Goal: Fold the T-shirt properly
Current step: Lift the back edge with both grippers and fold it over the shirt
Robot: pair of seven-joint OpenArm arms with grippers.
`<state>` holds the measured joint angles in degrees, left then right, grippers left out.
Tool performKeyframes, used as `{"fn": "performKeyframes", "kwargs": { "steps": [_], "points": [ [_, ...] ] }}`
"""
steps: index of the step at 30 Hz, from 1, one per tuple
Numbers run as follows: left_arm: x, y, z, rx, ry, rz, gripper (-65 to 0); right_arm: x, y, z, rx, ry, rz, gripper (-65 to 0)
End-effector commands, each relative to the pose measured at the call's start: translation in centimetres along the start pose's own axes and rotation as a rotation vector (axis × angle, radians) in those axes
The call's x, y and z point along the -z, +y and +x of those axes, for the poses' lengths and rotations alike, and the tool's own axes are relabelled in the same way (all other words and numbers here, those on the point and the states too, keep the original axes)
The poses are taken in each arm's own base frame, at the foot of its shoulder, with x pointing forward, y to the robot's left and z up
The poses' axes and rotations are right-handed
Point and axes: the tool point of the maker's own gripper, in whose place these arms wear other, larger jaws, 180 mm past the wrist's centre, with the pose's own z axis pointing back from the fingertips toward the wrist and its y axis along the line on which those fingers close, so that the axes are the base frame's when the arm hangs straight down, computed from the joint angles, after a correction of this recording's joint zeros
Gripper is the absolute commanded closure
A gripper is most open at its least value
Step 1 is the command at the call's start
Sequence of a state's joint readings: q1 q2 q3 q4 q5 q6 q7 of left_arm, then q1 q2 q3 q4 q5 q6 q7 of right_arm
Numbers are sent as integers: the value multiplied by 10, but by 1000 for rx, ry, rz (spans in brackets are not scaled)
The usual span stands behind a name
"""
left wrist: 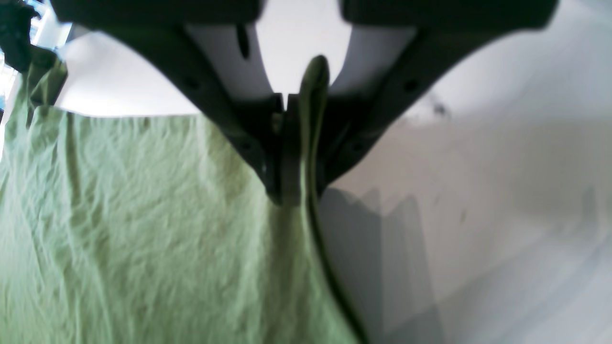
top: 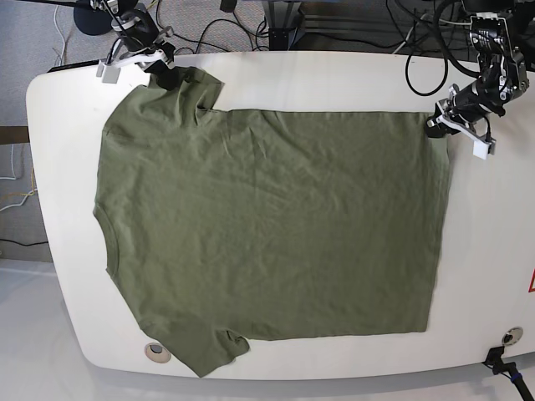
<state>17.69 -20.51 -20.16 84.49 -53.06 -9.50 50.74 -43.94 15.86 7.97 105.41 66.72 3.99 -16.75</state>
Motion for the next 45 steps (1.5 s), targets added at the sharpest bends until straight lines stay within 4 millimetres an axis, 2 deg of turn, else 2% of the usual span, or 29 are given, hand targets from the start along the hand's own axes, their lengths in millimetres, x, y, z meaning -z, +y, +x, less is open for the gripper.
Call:
{"fn": "performKeyframes", "kwargs": {
  "steps": [1,9,12,14,17,18,26,34,39,45],
  "points": [
    [-12,14,-14,39,56,60,0,-8,10,3,-12,-10,29,0],
    [-38,6,-50,111,113,64,0,-30,7,-14,-6,29,2,0],
    [-49,-3,-58,148,122,56,0,-39,5,-20,6,44,-10,0],
    [-57,-10,-57,177,109,50,0,-40,6,-16,-5,35,-8,0],
    [-69,-20,-41,218,54,46,0,-40,5,-5,-13,9,-11,0],
    [-70,-24,-36,228,36,41,0,-36,10,0,-17,-5,5,0],
    [-64,-55,33,272,-140,-17,0,-8,42,35,-90,-46,110,0],
    [-58,-81,76,265,-255,-78,0,29,94,79,-177,-74,252,0],
    [-59,-96,99,276,-313,-109,0,50,97,104,-188,-105,260,0],
    [-35,-72,116,165,-295,-92,0,68,97,138,-214,-148,256,0]
  ]
}}
